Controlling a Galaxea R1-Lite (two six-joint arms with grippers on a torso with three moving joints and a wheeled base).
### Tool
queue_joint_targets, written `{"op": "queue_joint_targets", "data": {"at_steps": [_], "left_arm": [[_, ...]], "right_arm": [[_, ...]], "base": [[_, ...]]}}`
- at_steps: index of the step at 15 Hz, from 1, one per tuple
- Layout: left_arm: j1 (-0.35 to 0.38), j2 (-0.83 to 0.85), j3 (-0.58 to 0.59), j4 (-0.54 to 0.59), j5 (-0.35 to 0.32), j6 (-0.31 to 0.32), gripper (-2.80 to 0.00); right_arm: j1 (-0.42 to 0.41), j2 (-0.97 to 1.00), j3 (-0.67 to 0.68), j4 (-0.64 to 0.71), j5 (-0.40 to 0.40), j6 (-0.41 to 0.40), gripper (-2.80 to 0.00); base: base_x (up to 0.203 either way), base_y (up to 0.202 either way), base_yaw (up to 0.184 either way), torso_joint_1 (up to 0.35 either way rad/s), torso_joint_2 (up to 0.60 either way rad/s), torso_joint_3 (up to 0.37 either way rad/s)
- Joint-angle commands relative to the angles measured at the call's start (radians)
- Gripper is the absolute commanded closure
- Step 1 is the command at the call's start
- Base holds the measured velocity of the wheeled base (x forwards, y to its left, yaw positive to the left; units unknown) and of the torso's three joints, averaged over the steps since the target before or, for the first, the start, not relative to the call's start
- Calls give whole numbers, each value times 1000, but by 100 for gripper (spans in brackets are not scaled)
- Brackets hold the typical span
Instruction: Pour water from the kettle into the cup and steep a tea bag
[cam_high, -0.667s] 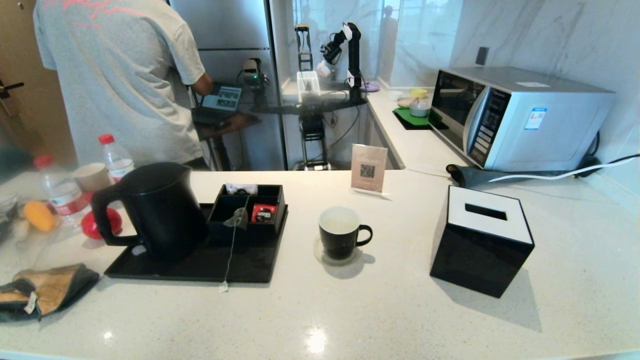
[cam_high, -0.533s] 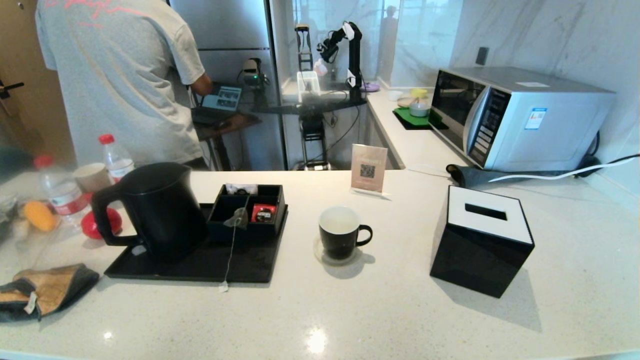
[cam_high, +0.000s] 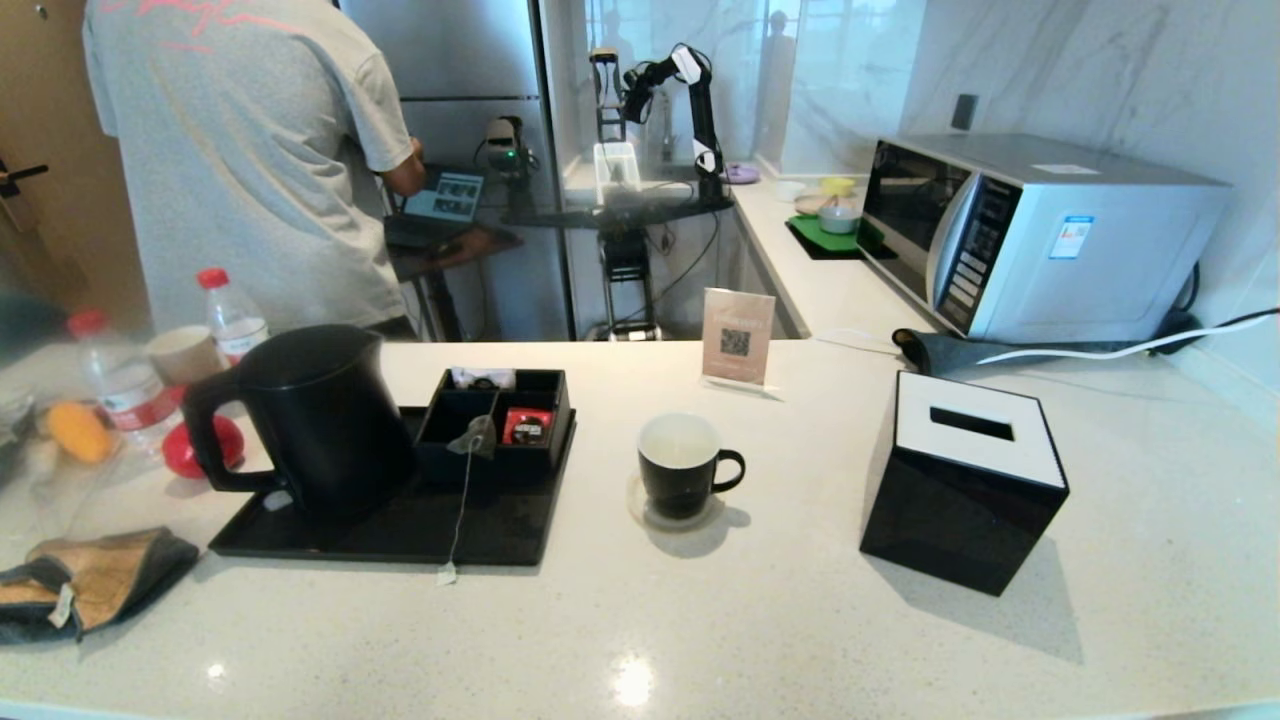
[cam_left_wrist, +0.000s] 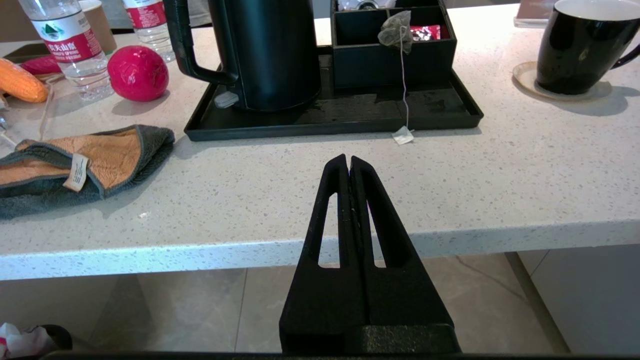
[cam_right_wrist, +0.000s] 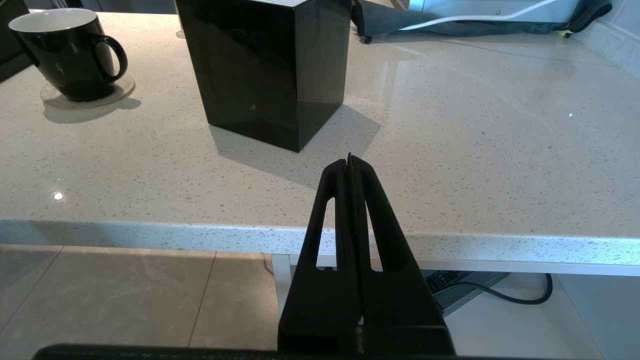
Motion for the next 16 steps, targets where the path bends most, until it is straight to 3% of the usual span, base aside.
{"op": "queue_joint_targets", "data": {"at_steps": [1,11,16], "left_arm": [[0,0,0,0,0,1,0],[0,0,0,-1,0,1,0],[0,21,-113,28,-12,-20,0]], "right_arm": [[1,1,0,0,1,-1,0],[0,1,0,0,1,-1,0],[1,1,0,0,1,-1,0]], "base": [[0,0,0,0,0,0],[0,0,0,0,0,0],[0,0,0,0,0,0]]}}
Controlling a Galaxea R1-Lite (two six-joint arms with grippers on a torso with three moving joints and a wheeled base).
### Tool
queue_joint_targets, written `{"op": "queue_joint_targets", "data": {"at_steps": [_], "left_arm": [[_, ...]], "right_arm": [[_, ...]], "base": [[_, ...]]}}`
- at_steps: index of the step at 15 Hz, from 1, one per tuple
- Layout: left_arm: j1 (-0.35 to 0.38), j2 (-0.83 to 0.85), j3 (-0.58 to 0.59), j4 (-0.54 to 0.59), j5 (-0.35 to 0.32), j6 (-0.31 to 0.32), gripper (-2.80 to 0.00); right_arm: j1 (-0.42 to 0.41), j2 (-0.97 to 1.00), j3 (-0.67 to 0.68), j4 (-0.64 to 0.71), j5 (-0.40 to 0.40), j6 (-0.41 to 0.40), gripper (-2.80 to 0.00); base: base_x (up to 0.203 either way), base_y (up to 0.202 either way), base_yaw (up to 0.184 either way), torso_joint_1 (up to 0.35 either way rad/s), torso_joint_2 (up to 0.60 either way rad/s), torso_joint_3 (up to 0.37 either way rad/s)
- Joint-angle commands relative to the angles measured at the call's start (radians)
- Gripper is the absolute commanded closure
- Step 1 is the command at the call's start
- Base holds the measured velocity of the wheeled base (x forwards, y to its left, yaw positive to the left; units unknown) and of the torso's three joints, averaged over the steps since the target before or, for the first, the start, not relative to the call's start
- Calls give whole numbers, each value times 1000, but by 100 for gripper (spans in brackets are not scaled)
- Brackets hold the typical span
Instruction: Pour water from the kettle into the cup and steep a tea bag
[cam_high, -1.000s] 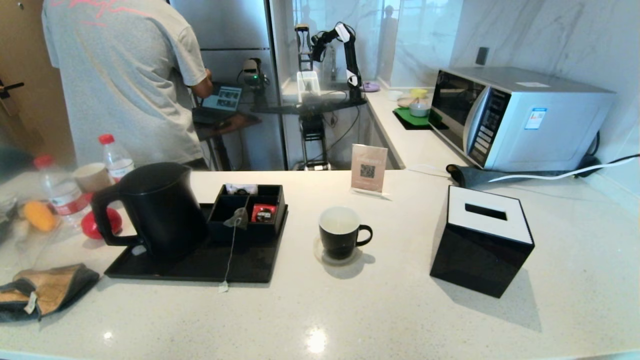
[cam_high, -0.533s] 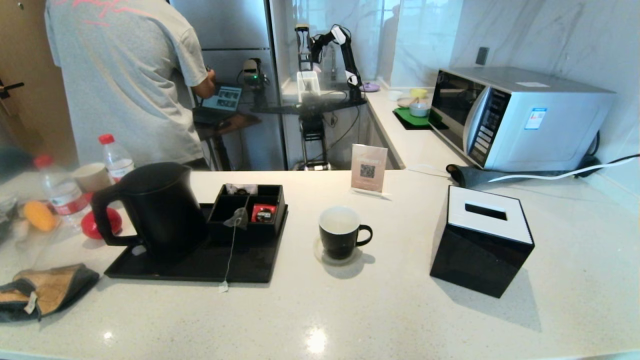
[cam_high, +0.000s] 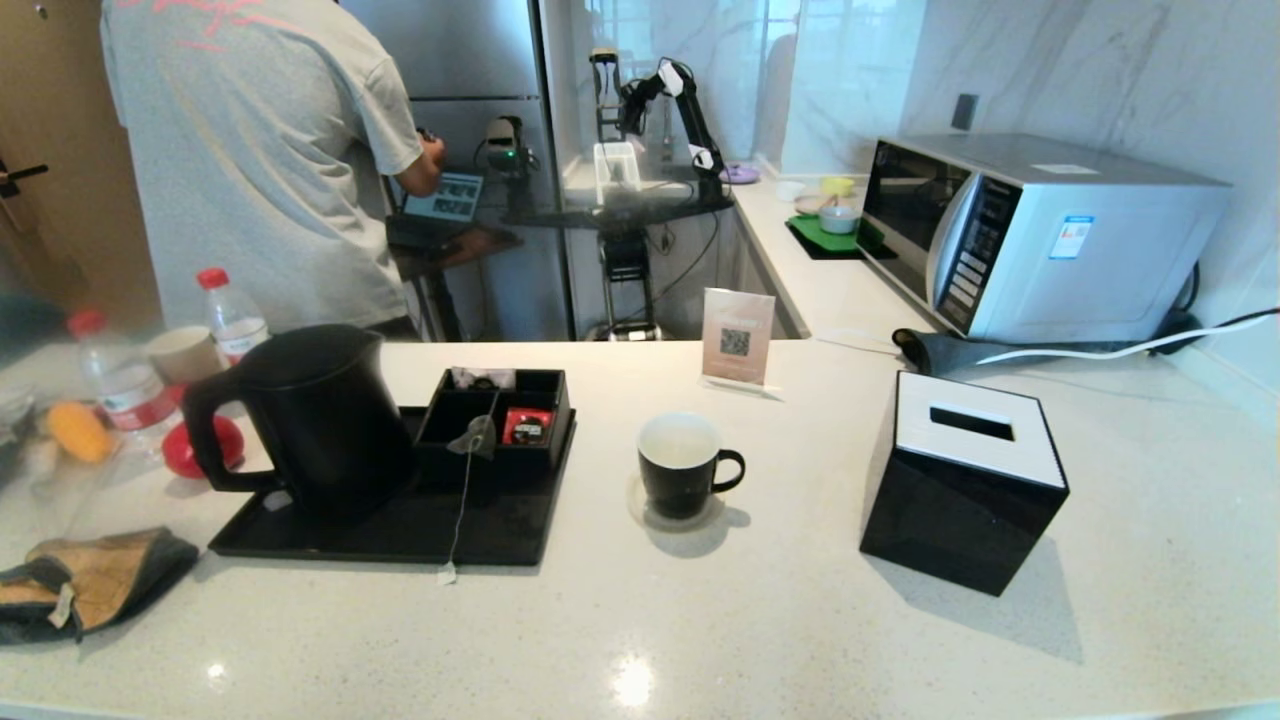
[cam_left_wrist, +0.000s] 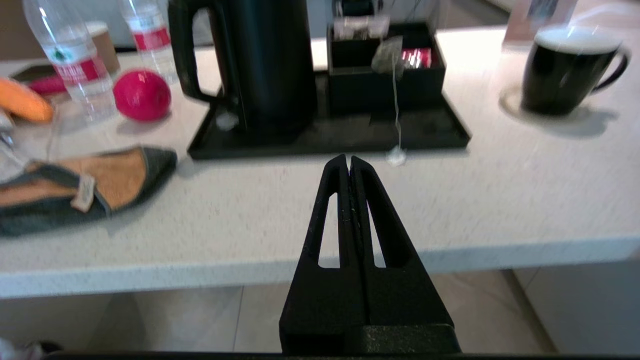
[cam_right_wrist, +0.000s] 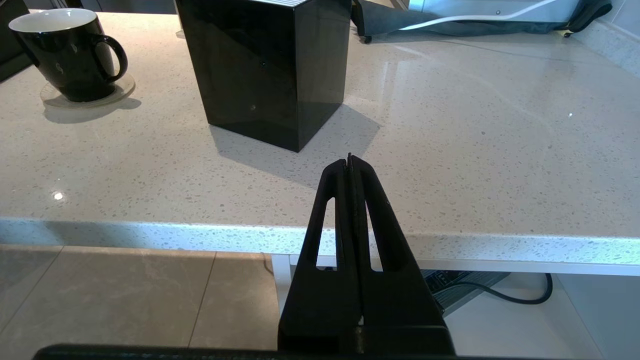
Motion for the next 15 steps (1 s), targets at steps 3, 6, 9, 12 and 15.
{"op": "queue_joint_targets", "data": {"at_steps": [3,6,9,12,15], "left_arm": [[-1,88,-145,6,0,-27,0],[-8,186,-216,1,1,-31,0],[-31,333,-281,-34,27,-32,0],[-33,479,-340,-106,67,-32,0],[-31,556,-379,-113,182,-32,0]], "right_arm": [[1,1,0,0,0,0,0],[0,1,0,0,0,0,0],[0,1,0,0,0,0,0],[-1,1,0,0,0,0,0],[0,1,0,0,0,0,0]], "base": [[0,0,0,0,0,0],[0,0,0,0,0,0],[0,0,0,0,0,0],[0,0,0,0,0,0],[0,0,0,0,0,0]]}}
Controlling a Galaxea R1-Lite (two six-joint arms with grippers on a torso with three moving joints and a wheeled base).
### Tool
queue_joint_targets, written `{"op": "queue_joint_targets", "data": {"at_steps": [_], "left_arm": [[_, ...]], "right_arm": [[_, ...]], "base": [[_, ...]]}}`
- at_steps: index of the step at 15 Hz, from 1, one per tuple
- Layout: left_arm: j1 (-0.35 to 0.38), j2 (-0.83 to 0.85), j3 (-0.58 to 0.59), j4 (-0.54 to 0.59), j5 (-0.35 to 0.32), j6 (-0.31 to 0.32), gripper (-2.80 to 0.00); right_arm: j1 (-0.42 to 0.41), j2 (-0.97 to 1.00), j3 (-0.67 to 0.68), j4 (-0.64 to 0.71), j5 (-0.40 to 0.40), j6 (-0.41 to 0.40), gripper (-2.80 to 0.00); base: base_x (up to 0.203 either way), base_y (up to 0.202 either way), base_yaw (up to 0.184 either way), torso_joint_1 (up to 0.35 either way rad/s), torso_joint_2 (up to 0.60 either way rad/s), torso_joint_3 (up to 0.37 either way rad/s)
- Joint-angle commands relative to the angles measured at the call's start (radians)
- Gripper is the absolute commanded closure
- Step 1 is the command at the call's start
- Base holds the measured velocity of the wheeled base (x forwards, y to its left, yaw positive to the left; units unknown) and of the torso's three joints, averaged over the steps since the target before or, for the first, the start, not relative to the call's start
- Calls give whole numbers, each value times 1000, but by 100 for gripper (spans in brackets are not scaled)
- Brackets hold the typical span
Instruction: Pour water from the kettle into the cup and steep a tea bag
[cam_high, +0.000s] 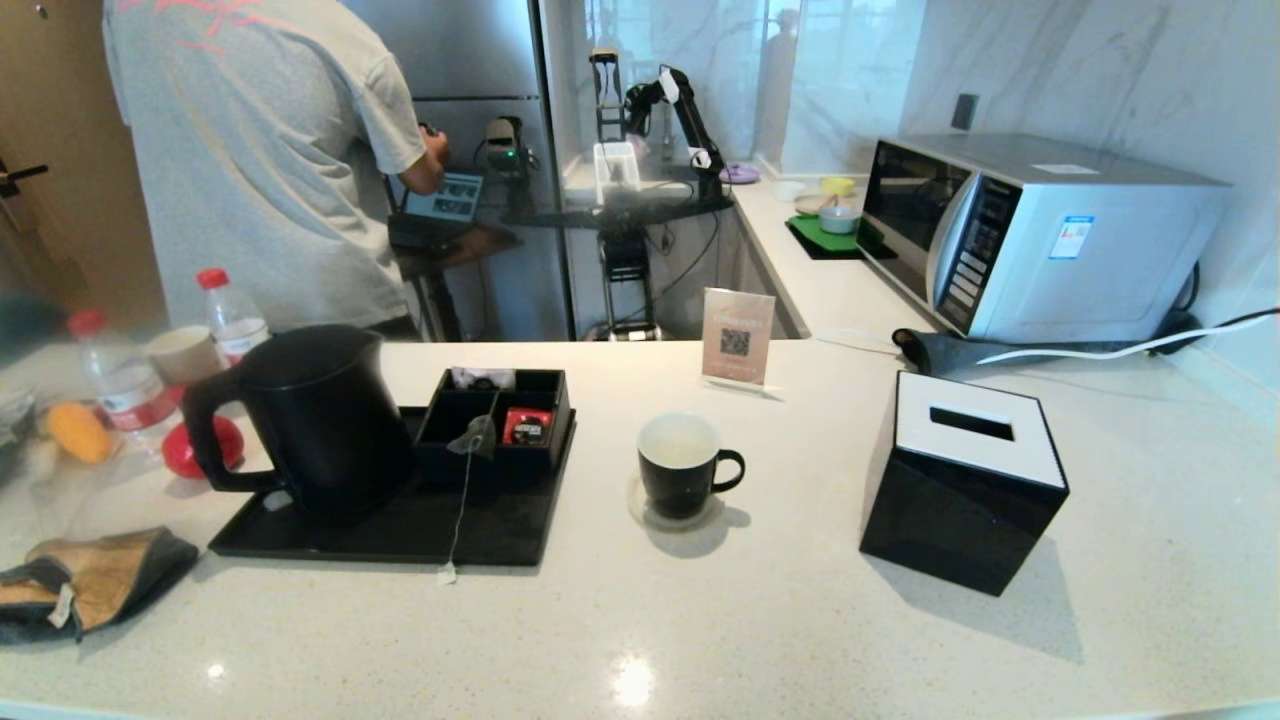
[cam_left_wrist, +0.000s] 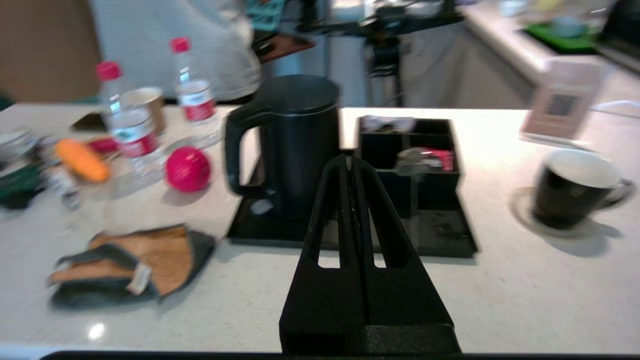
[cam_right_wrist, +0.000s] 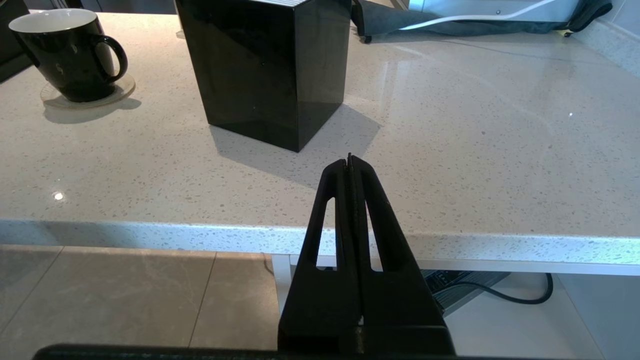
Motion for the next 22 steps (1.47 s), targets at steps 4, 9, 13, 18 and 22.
{"op": "queue_joint_targets", "data": {"at_steps": [4,9,13,18,22], "left_arm": [[1,167,31,21,179,-26,0],[-8,308,112,14,200,-217,0],[80,414,122,9,179,-270,0],[180,591,144,-199,168,-247,0],[272,868,228,-608,169,-164,0]], "right_arm": [[1,1,0,0,1,0,0],[1,1,0,0,1,0,0],[1,1,0,0,1,0,0],[1,1,0,0,1,0,0],[1,1,0,0,1,1,0]], "base": [[0,0,0,0,0,0],[0,0,0,0,0,0],[0,0,0,0,0,0],[0,0,0,0,0,0],[0,0,0,0,0,0]]}}
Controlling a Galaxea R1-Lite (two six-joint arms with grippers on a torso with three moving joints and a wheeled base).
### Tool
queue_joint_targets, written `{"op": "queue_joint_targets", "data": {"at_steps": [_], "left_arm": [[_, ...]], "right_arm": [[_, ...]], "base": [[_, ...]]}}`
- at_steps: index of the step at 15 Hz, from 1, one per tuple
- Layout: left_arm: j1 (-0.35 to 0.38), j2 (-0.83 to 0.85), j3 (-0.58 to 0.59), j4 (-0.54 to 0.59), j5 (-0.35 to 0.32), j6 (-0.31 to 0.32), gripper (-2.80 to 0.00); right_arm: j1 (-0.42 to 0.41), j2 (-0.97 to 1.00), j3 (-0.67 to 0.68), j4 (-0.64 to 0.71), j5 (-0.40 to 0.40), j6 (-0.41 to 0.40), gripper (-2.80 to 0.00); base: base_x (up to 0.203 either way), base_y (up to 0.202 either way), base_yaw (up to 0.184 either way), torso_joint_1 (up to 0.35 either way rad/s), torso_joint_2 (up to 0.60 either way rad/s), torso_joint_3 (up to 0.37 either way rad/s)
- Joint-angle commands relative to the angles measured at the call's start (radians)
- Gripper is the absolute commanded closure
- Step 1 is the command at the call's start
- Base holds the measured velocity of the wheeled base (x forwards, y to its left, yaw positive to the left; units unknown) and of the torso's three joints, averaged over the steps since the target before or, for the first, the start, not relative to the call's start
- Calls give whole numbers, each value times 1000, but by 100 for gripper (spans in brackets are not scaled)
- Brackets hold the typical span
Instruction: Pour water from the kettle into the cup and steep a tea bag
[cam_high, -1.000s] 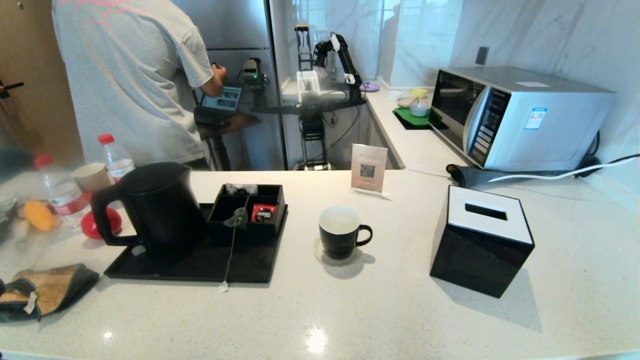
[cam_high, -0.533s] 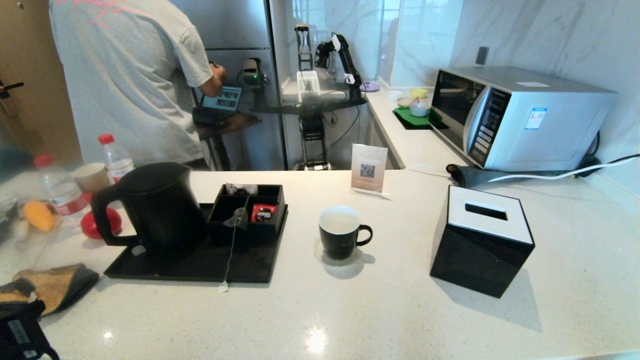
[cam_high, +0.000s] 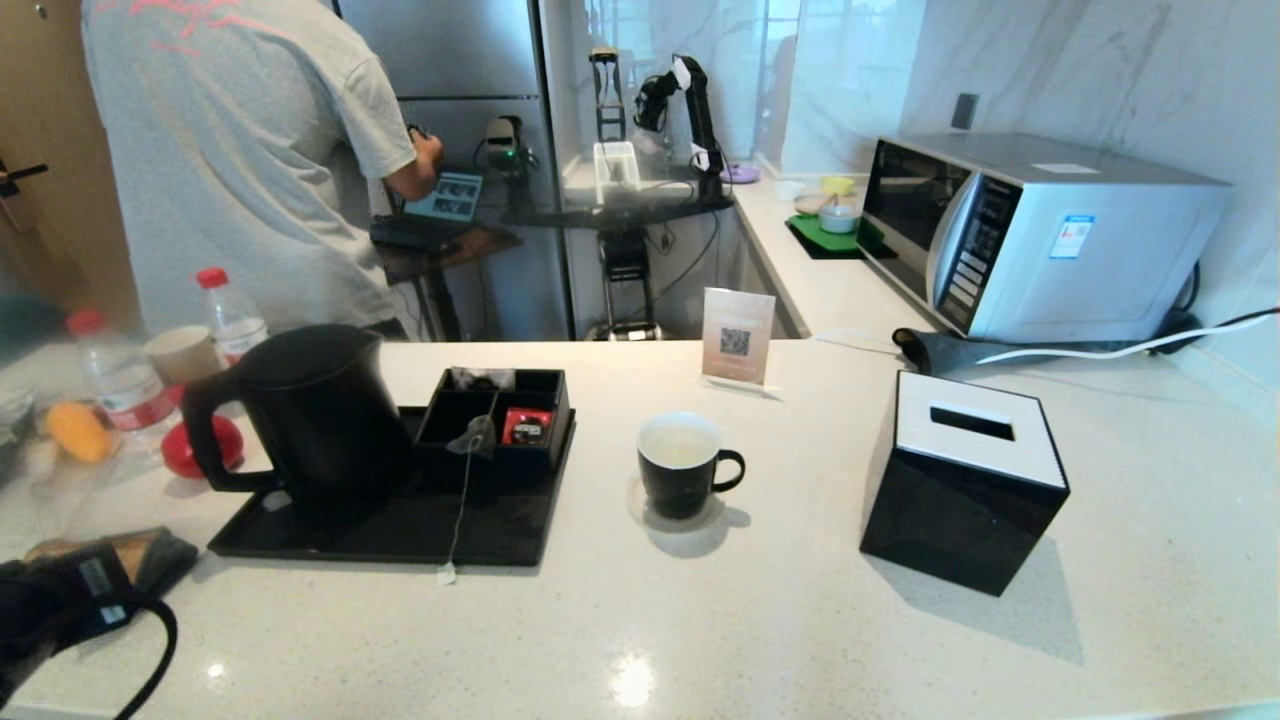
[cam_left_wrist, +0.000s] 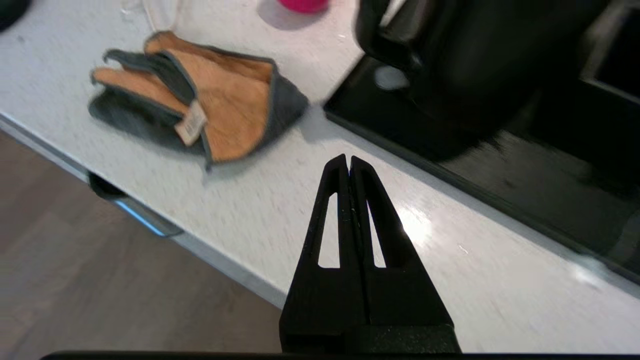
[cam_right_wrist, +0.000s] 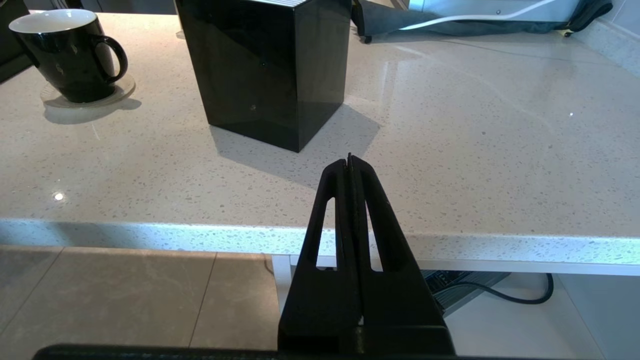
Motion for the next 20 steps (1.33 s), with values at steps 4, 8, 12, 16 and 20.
{"op": "queue_joint_targets", "data": {"at_steps": [4,8,12,16,20], "left_arm": [[54,473,122,-664,3,112,-280],[62,677,208,-1018,7,171,-280],[68,659,216,-1053,7,181,-280],[83,707,141,-1053,5,183,-280],[97,772,67,-1053,2,183,-280]], "right_arm": [[1,1,0,0,1,-1,0],[1,1,0,0,1,-1,0],[1,1,0,0,1,-1,0],[0,1,0,0,1,-1,0],[0,1,0,0,1,-1,0]], "base": [[0,0,0,0,0,0],[0,0,0,0,0,0],[0,0,0,0,0,0],[0,0,0,0,0,0],[0,0,0,0,0,0]]}}
